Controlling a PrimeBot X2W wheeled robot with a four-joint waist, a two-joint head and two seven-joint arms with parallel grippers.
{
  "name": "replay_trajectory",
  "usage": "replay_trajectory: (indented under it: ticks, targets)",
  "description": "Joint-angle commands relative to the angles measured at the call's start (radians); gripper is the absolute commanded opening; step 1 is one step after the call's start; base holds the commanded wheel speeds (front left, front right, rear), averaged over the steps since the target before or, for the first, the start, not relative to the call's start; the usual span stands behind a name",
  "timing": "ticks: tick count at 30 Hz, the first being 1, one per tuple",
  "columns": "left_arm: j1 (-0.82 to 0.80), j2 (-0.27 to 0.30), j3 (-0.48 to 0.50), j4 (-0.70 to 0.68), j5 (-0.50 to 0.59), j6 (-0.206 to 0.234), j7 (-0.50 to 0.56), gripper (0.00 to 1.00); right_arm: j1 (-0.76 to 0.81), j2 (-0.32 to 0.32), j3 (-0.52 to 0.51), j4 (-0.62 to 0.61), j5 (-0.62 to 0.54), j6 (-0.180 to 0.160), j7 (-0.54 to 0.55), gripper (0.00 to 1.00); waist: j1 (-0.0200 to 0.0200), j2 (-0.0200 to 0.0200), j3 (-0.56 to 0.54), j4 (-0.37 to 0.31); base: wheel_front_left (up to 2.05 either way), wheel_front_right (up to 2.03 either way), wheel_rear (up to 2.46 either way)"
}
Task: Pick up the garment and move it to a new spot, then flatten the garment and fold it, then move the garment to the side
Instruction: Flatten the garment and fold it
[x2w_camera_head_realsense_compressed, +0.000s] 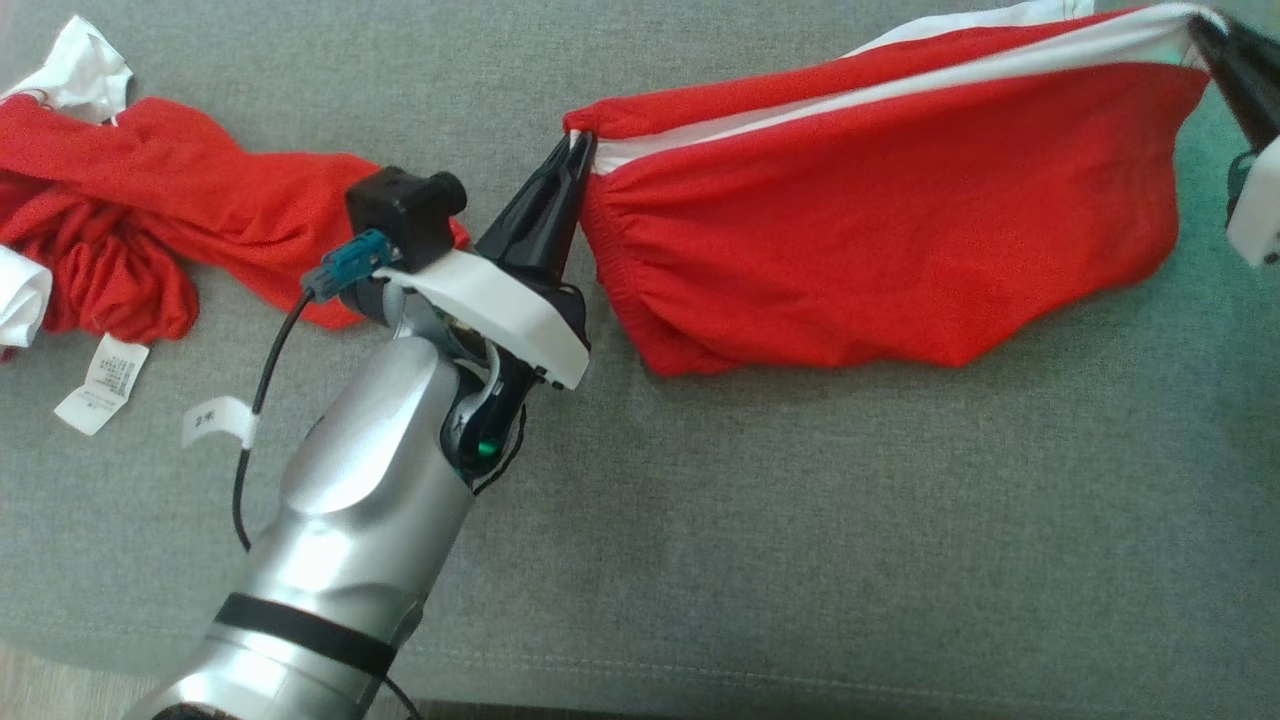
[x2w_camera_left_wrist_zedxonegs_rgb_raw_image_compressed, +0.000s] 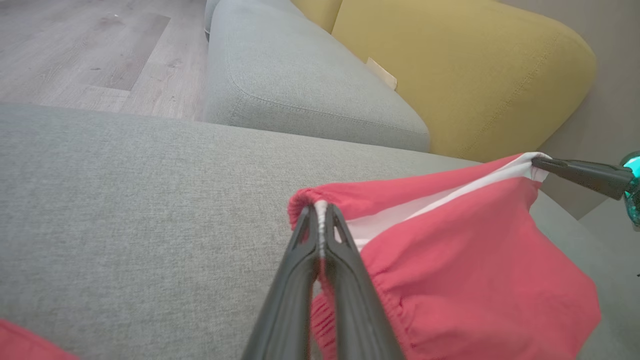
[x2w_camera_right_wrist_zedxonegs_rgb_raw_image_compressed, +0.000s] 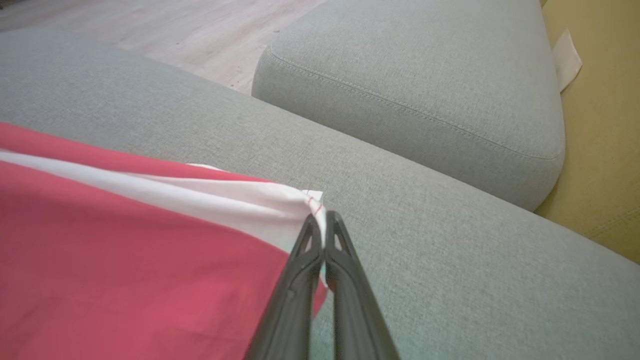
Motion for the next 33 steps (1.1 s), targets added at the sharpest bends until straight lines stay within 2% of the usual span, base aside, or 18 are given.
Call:
replay_trajectory:
  ticks: [1,2,3,5,6,7,8,9,14,19,24,33]
  targets:
    - [-0.032,0.017,0.029,-0.022,0.008,0.001,-0.011,0.0,-0.013,-0.02,0.002,-0.01,0.008,-0.001,-0.016,0.27,0.0,0.0,0.002,-0.001,0.0,0.0,0.0]
    - [-0.036,0.017,0.037,-0.017,0.018,0.001,-0.012,0.0,-0.025,-0.015,0.014,0.004,0.011,-0.001,-0.027,0.3,0.0,0.0,0.004,-0.002,0.0,0.0,0.0]
    - [-0.039,0.017,0.045,-0.016,0.028,0.002,-0.012,0.16,-0.036,-0.01,0.026,0.017,0.013,-0.001,-0.043,0.37,0.0,0.0,0.005,-0.002,0.0,0.0,0.0]
    - [-0.038,0.016,0.058,-0.017,0.049,0.004,-0.012,0.32,-0.056,0.002,0.044,0.042,0.022,-0.001,-0.081,0.49,0.0,0.0,0.008,-0.005,0.0,0.0,0.0]
    - [-0.036,0.015,0.064,-0.019,0.059,0.004,-0.012,0.44,-0.065,0.008,0.05,0.054,0.025,-0.001,-0.105,0.85,0.0,0.0,0.01,-0.005,0.0,0.0,0.0]
    - [-0.034,0.015,0.07,-0.02,0.067,0.004,-0.012,0.57,-0.074,0.014,0.05,0.068,0.029,-0.001,-0.133,1.0,0.0,0.0,0.011,-0.006,0.0,0.0,0.0]
    - [-0.031,0.014,0.076,-0.022,0.074,0.005,-0.012,0.87,-0.082,0.02,0.05,0.085,0.031,-0.001,-0.159,1.0,0.0,0.0,0.012,-0.007,0.0,0.0,0.0]
    - [-0.029,0.014,0.082,-0.024,0.081,0.006,-0.012,1.0,-0.089,0.025,0.054,0.101,0.03,-0.001,-0.181,1.0,0.0,0.0,0.012,-0.007,0.0,0.0,0.0]
    - [0.005,0.013,0.109,-0.051,0.125,0.025,-0.012,1.0,-0.092,0.045,0.055,0.158,0.057,-0.001,-0.302,1.0,0.0,0.0,-0.01,-0.014,0.0,0.0,0.0]
    - [0.091,0.013,0.143,-0.148,0.199,0.067,-0.012,1.0,-0.04,0.053,0.063,0.189,0.095,-0.001,-0.382,1.0,0.0,0.0,-0.065,-0.027,0.0,0.0,0.0]
    - [0.242,0.013,0.185,-0.287,0.293,0.115,-0.012,1.0,0.073,0.066,0.076,0.198,0.155,-0.001,-0.398,1.0,0.0,0.0,-0.137,-0.039,0.0,0.0,0.0]
    - [0.508,0.013,0.212,-0.499,0.421,0.161,-0.012,1.0,0.24,0.101,0.071,0.224,0.225,-0.001,-0.401,1.0,0.0,0.0,-0.254,-0.034,0.0,0.0,0.0]
